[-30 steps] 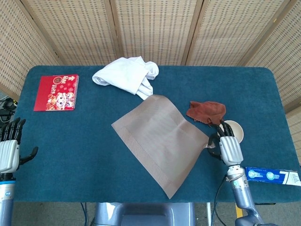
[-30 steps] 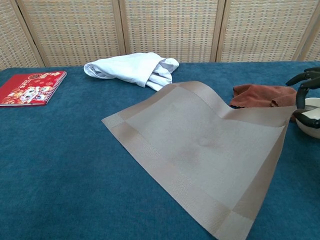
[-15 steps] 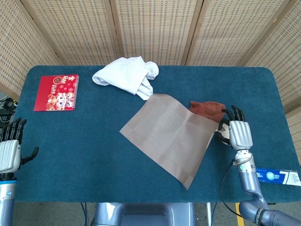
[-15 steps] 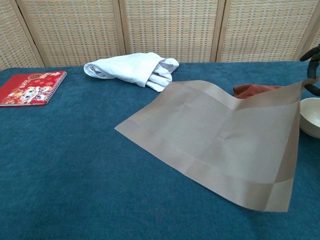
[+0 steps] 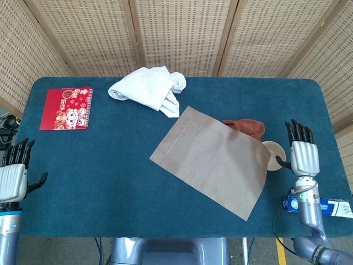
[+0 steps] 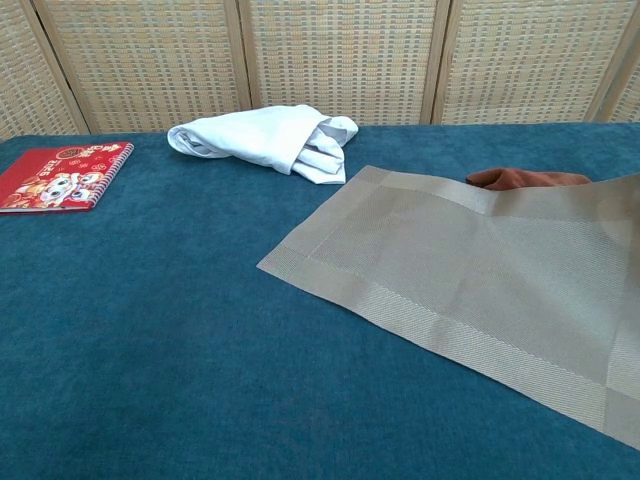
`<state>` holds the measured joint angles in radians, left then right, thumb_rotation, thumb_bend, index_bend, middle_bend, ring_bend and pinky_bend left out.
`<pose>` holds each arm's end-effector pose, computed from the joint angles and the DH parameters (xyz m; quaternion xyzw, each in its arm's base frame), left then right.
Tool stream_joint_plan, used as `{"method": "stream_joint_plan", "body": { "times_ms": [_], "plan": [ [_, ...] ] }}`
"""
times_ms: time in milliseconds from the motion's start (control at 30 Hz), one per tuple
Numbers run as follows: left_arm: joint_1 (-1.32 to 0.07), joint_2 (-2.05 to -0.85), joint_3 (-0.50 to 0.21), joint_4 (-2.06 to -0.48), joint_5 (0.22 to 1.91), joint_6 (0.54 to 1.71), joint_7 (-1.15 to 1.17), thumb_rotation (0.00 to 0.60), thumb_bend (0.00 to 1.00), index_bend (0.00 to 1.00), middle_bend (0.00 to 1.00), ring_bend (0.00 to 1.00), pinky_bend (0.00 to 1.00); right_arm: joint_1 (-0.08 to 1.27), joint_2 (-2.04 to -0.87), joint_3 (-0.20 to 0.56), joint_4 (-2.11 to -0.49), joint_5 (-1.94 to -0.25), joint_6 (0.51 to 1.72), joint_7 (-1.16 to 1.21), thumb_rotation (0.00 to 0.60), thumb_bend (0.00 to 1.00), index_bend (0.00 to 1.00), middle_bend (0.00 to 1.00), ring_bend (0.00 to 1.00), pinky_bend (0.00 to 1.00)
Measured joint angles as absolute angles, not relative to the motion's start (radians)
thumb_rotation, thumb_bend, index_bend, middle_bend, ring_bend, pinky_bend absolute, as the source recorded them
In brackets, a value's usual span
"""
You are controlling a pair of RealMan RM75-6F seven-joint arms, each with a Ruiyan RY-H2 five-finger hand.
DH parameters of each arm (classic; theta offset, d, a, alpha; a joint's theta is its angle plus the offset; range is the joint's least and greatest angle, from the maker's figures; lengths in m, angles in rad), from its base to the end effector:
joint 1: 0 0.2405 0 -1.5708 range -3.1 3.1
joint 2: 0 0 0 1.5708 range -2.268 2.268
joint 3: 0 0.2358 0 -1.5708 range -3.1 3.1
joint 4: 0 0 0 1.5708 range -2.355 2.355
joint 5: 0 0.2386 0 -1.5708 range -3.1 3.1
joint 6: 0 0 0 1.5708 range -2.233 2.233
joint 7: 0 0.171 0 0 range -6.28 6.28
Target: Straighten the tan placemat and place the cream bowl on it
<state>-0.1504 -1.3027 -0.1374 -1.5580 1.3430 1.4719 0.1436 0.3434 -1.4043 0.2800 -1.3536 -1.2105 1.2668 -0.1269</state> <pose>-0.2949 0.2461 0.0924 -0.5464 -0.3915 -0.3944 0.6266 -0.2885 -0.3384 0.0844 0.5452 -0.3908 0.4012 0.6238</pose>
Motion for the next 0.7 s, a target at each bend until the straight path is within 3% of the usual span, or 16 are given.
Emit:
{"method": "stream_joint_plan", "body": {
  "times_ms": [267,500,700],
  "plan": [
    [-0.174,-1.311,-0.138,-1.56,1.371,1.461,0.153,0.6,0.27,0.0,0.0,0.0,0.0,0.254,-1.363,0.238,-1.371,-1.257,1.372,-0.003,0.6,0.3,0.0,0.0,0.0,0.0],
    [-0.222,-1.309,-0.156,-1.582,1.375,1.412,0.184,0.6,0.12,0.0,0.0,0.0,0.0,0.197,-1.337,0.212,-1.378,-1.325,1.466,0.071,0.6,0.29,0.0,0.0,0.0,0.0],
    [-0.282,-1.31,-0.188,-1.589,1.361,1.353,0.227,0.6,0.1,0.0,0.0,0.0,0.0,0.18,-1.317,0.216,-1.392,-1.347,1.502,0.107,0.6,0.29,0.0,0.0,0.0,0.0]
  ]
}}
